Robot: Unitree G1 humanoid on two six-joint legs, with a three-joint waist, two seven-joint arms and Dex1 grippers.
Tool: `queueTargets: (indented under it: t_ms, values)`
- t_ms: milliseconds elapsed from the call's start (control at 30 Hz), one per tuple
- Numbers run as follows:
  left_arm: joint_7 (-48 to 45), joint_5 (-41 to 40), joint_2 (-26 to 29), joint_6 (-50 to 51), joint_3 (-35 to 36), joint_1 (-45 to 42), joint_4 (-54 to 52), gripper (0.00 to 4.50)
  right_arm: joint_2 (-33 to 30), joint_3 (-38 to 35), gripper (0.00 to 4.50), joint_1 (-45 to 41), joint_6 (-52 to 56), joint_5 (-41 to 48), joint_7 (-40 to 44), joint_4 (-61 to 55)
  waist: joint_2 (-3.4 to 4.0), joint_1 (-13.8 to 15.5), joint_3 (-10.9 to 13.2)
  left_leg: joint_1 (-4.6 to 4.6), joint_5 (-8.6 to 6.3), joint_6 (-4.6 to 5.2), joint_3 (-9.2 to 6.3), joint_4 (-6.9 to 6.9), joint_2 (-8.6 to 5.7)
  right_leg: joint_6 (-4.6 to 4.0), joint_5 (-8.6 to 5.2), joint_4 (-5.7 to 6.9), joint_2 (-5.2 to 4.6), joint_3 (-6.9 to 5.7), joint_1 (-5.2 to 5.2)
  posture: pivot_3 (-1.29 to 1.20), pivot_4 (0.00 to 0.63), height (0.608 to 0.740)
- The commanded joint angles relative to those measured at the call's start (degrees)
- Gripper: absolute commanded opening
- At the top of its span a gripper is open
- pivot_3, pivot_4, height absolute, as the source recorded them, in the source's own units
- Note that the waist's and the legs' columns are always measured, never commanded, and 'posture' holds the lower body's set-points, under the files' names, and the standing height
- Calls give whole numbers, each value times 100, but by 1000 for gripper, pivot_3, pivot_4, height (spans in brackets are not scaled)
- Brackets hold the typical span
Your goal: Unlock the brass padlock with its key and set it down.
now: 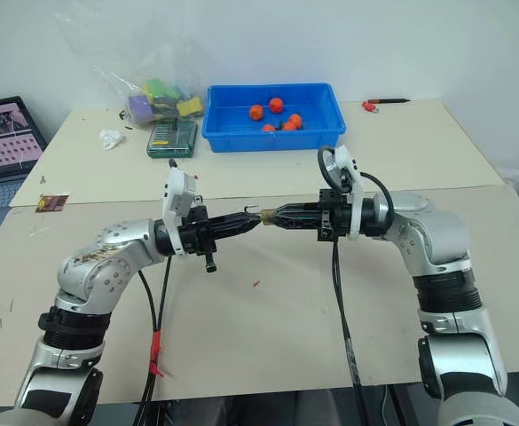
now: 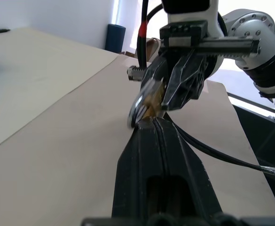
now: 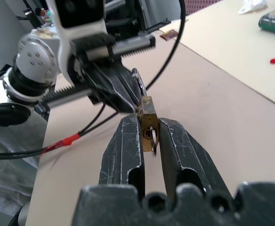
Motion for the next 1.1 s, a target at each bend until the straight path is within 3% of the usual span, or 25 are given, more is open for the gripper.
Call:
queueTargets:
  t_ms: [33, 300, 500, 533, 567, 633, 767, 900, 1100]
  values:
    - [116, -106, 35, 40, 173, -85, -244, 47, 10, -18, 97, -156, -249, -41, 188, -5, 0, 4, 0, 0, 0, 0, 0, 0, 0, 0, 0, -1, 0, 0, 0, 0, 150, 740]
    - [244, -129, 85, 76, 245, -188, -220, 47, -81, -36, 97, -115, -325, -140, 318, 164, 0, 7, 0, 0, 0, 0, 0, 0, 0, 0, 0, -1, 0, 0, 0, 0, 150, 740]
    - [422, 1, 421, -11, 562, -354, -224, 47, -391, 29, 97, 49, -211, -268, 541, 439, -1, 3, 0, 0, 0, -1, 0, -1, 0, 0, 0, -2, 0, -1, 0, 0, 150, 740]
    - [345, -7, 507, -41, 578, -326, -261, 547, -416, 28, 97, 68, -159, -259, 547, 484, 0, -1, 0, 0, 0, -1, 0, -1, 0, 0, 0, -2, 0, 0, 0, 0, 150, 740]
    - [215, 52, 637, -147, 568, -277, -311, 697, -406, 6, 97, 60, -60, -218, 523, 538, -1, -6, 0, 0, 0, -1, 0, -1, 0, 0, 0, -3, 0, 0, 0, 0, 150, 740]
    - [-17, 263, 949, -434, 545, -138, -454, 1479, -424, 23, 97, 38, 256, -122, 563, 678, 0, -28, 0, 0, 0, -1, 2, -2, 0, 0, 0, -3, 0, 0, 0, 0, 150, 740]
    - [-615, 1471, 1690, -2086, 256, 322, -638, 2921, -441, 299, 97, -85, 1236, -35, 592, 819, 0, -31, 0, 0, 0, -1, 3, -6, 2, -1, 0, -7, 1, 1, -1, 0, 150, 740]
    - [-695, 1919, 1784, -2889, 160, 539, -666, 4373, -644, 760, 97, -249, 2085, -85, 826, 897, 0, 30, 0, 0, 0, 0, 4, -8, 3, -2, 1, -16, 1, 1, 0, 0, 150, 740]
    - [-431, 2322, 1664, -3173, 45, 912, -897, 4486, -384, 1266, 97, -795, 3026, -162, 839, 1520, 0, 17, 1, -4, -2, 3, 2, -8, 2, -1, 2, -44, 0, -2, 2, 0, 150, 740]
